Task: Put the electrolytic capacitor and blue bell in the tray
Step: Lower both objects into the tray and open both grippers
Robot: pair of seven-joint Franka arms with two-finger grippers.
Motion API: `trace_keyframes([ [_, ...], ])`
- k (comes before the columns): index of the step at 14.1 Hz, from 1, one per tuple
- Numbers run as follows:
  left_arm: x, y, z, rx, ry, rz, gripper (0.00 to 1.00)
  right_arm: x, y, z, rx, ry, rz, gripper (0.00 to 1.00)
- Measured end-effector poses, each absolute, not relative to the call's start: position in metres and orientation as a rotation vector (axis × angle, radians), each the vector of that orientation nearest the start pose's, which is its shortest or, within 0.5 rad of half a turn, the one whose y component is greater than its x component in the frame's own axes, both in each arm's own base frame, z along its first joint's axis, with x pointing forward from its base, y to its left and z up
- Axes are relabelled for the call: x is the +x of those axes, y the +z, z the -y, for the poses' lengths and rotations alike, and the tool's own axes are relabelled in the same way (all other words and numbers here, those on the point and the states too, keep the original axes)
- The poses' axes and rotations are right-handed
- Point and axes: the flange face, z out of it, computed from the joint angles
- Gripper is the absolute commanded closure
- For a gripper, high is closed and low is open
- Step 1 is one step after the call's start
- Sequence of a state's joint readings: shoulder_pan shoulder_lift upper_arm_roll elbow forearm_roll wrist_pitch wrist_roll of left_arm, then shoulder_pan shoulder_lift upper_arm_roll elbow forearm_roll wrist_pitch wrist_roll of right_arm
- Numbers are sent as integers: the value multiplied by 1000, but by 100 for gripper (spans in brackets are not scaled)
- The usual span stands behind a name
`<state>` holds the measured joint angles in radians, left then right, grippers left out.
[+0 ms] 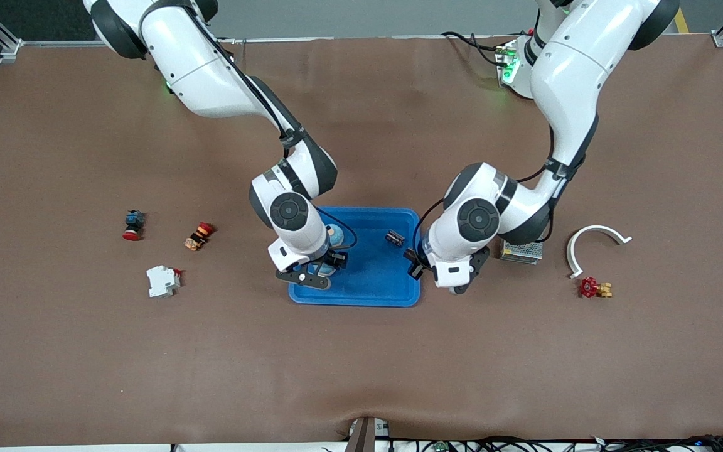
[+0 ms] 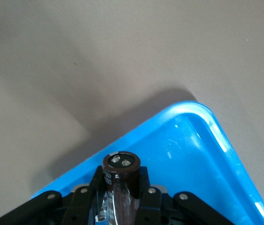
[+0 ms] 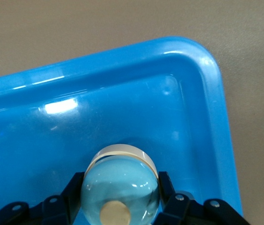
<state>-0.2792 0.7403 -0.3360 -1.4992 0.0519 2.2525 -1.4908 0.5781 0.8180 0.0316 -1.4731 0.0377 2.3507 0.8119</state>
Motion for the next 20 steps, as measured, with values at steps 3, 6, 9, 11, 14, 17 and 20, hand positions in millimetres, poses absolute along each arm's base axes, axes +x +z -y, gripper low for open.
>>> trace_keyframes([
  [3,610,243,389,-2926,209,1512,100,594,191,-415,-3038,-29,-357,50],
  [6,612,237,394,-2936,191,1566,100,591,187,-420,-3037,-34,-346,50],
  [9,613,228,404,-2944,181,1622,100,588,182,-424,-3038,-34,-335,48],
  [11,611,216,414,-2950,182,1651,100,588,182,-424,-3038,-35,-334,32],
  [14,610,197,418,-2958,185,1673,93,588,182,-424,-3038,-36,-334,0],
  [17,609,188,419,-2956,191,1675,0,593,187,-422,-3035,-54,-341,0],
  [20,614,191,418,-2960,166,1681,0,598,198,-424,-3028,-66,-338,0],
])
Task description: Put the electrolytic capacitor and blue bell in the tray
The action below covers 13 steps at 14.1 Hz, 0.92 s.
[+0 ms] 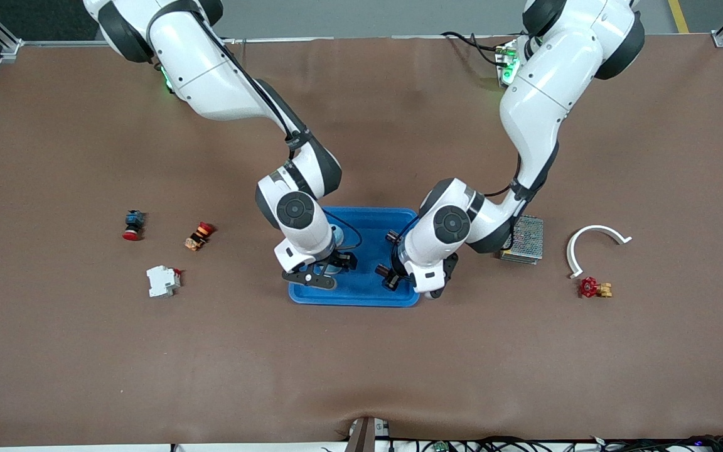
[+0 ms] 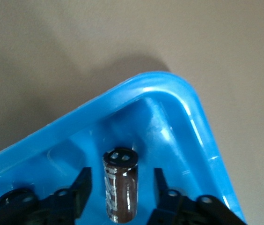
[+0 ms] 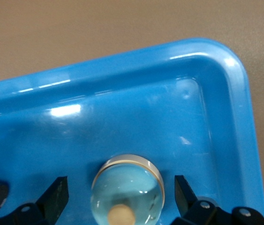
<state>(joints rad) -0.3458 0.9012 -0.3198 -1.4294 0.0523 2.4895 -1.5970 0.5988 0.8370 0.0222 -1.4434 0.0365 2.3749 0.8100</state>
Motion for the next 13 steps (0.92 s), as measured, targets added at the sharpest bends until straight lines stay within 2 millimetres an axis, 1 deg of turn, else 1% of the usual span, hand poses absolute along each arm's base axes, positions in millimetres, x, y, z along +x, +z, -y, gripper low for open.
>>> trace_keyframes([
  [1,618,196,417,-2967,152,1685,0,598,207,-425,-3036,-51,-336,0],
  [2,622,204,416,-2977,126,1684,0,598,224,-426,-3047,-30,-333,0],
  [3,626,213,413,-2987,89,1664,0,597,248,-426,-3057,-11,-327,0],
  [4,630,223,409,-2986,54,1623,0,594,277,-426,-3068,10,-315,0],
  [6,636,245,393,-2968,12,1523,0,584,340,-422,-3087,46,-287,0],
  [7,641,260,385,-2975,-3,1476,0,578,369,-419,-3092,60,-279,0],
  [9,649,296,365,-2989,-35,1405,0,565,416,-412,-3088,86,-247,0],
  [11,653,333,343,-3001,-50,1289,0,552,455,-402,-3094,121,-202,0],
  [13,655,366,321,-3022,-61,1148,0,541,485,-392,-3103,144,-186,0],
])
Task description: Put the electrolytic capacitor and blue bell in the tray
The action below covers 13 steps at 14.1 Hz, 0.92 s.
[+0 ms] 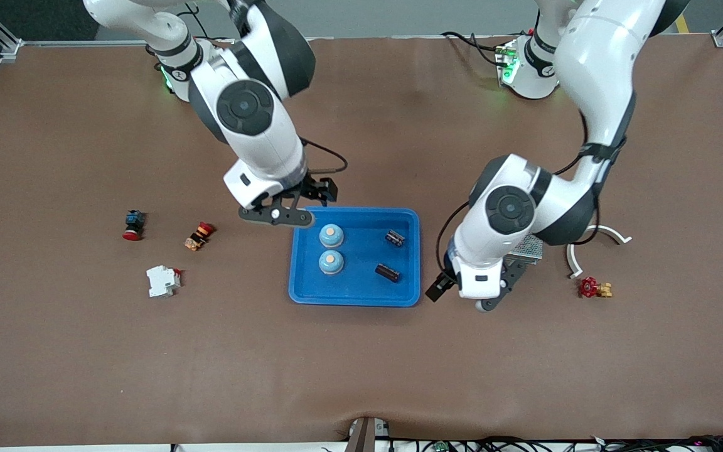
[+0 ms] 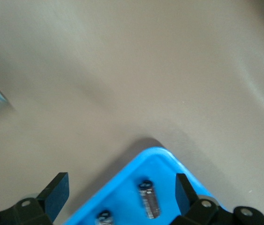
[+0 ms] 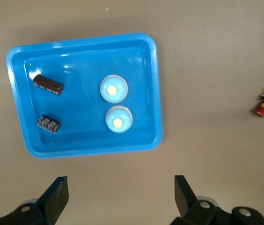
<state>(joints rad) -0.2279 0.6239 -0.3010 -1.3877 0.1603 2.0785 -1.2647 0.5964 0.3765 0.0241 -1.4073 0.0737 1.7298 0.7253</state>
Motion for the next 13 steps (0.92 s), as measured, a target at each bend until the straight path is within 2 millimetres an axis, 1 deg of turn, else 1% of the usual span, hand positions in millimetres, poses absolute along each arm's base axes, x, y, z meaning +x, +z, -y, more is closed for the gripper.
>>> trace_keyframes([
  [2,658,395,291,-3036,-68,1021,0,531,514,-378,-3113,163,-168,0],
  [4,661,419,258,-3045,-62,892,0,520,549,-351,-3126,195,-105,0],
  [7,659,449,221,-3049,-37,722,0,506,603,-293,-3133,241,-24,0],
  [9,654,472,196,-3048,-14,604,0,501,631,-251,-3127,254,19,0],
  [11,649,496,168,-3051,-9,498,0,500,649,-208,-3114,248,37,0],
  [13,646,517,140,-3054,-21,420,0,499,659,-166,-3101,228,52,0],
])
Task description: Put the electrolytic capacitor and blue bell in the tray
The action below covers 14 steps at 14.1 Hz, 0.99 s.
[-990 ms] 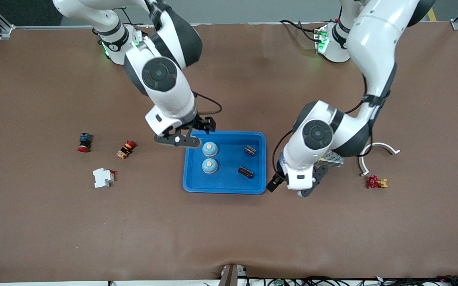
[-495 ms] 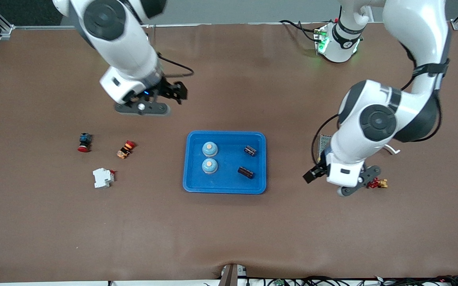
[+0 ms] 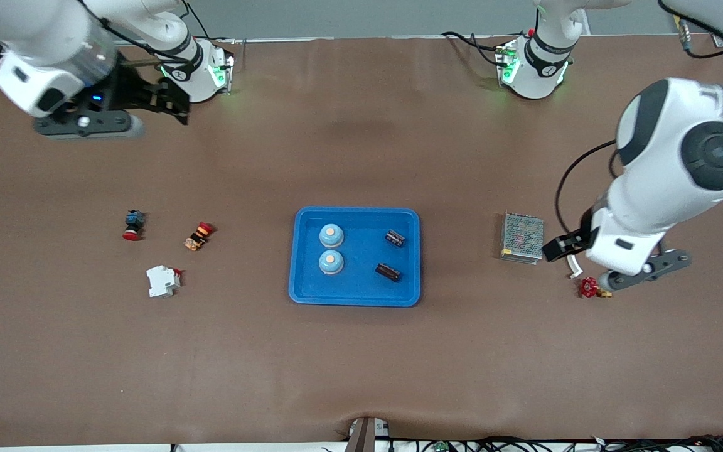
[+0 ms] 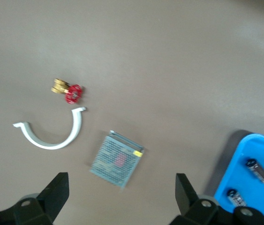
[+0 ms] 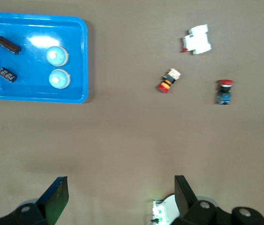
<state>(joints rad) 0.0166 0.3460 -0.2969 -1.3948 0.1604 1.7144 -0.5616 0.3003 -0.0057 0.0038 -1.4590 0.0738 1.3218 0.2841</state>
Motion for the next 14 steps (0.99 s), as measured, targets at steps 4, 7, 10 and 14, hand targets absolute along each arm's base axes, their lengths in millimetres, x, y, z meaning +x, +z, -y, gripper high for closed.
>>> trace_keyframes([
  [4,633,548,98,-3048,-24,296,0,501,662,-89,-3085,217,-23,0],
  [7,614,568,82,-3034,-41,224,0,508,658,-39,-3073,202,-58,0],
  [10,592,586,83,-3022,-58,174,0,517,646,4,-3076,157,-101,0],
  [14,562,601,85,-3032,-61,145,0,527,640,38,-3099,50,-58,0],
])
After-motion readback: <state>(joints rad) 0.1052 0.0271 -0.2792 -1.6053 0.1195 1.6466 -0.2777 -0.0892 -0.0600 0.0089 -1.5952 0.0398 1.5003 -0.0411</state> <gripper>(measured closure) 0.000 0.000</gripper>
